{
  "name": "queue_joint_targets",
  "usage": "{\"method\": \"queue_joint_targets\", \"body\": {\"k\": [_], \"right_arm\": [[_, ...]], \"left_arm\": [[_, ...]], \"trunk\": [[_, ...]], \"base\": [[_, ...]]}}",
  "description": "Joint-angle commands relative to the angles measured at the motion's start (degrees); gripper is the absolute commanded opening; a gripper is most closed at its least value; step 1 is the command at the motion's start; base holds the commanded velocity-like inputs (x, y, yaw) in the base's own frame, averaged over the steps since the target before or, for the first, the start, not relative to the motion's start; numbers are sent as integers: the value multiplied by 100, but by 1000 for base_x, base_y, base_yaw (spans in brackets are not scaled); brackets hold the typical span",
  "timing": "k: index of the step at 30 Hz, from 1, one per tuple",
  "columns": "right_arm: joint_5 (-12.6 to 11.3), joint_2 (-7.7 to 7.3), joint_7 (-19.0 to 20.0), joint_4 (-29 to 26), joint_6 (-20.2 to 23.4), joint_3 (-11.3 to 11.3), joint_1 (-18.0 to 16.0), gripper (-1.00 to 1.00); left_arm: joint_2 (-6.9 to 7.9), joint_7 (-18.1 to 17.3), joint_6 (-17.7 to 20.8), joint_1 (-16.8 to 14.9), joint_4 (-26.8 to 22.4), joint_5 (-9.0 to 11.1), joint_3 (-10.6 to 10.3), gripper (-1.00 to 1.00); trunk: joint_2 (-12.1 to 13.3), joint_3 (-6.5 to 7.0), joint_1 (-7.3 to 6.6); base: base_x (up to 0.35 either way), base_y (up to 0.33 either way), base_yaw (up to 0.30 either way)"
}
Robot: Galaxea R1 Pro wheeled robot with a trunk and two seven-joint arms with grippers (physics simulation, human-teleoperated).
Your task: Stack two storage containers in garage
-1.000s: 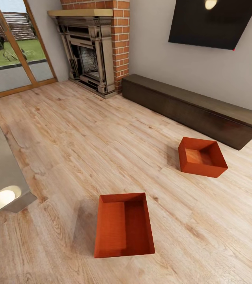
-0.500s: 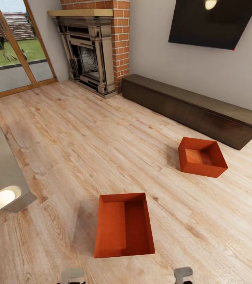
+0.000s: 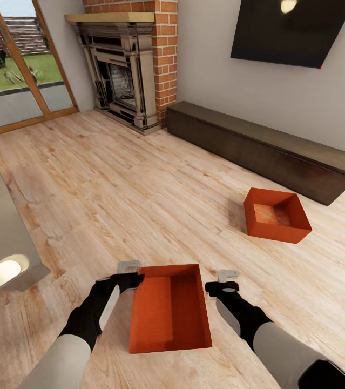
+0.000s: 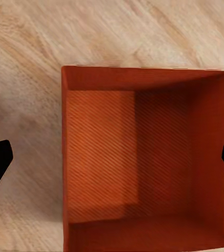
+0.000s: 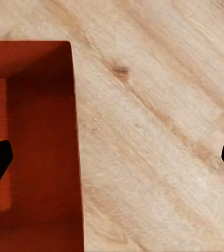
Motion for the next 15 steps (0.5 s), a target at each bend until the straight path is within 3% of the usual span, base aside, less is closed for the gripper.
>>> {"method": "queue_joint_targets", "body": {"k": [1, 4, 6, 7, 8, 9, 10, 15], "right_arm": [[-64, 0, -53, 19, 16, 47, -28, 100], [-141, 41, -68, 222, -41, 53, -88, 100], [-151, 161, -67, 454, -201, 58, -100, 100], [-149, 236, -67, 559, -308, 63, -103, 100], [-133, 363, -67, 699, -413, 71, -106, 100], [-108, 587, -50, 885, -499, 84, -108, 100], [-101, 663, -42, 924, -516, 87, -109, 100], [-102, 787, -26, 966, -528, 96, -109, 100]], "left_arm": [[1, 8, 31, -63, 45, 39, 3, 100], [33, 134, 25, -194, 280, 28, 1, 100], [61, 316, -19, -236, 601, 3, -1, 100], [85, 369, -54, -246, 764, -7, -2, 100], [124, 415, -154, -255, 962, -5, 0, 100], [166, 451, -439, -261, 1294, 13, -2, 100], [173, 455, -527, -263, 1407, 12, 0, 100], [182, 456, -615, -264, 1528, 17, -4, 100]], "trunk": [[-2, -4, 0], [-2, -4, 0], [-2, -4, 0], [-2, -4, 0], [-2, -4, 0], [-2, -4, 0], [-2, -4, 0], [-2, -4, 0]], "base": [[0, 0, 0], [0, 0, 0], [0, 0, 0], [0, 0, 0], [0, 0, 0], [0, 0, 0], [0, 0, 0], [0, 0, 0]]}}
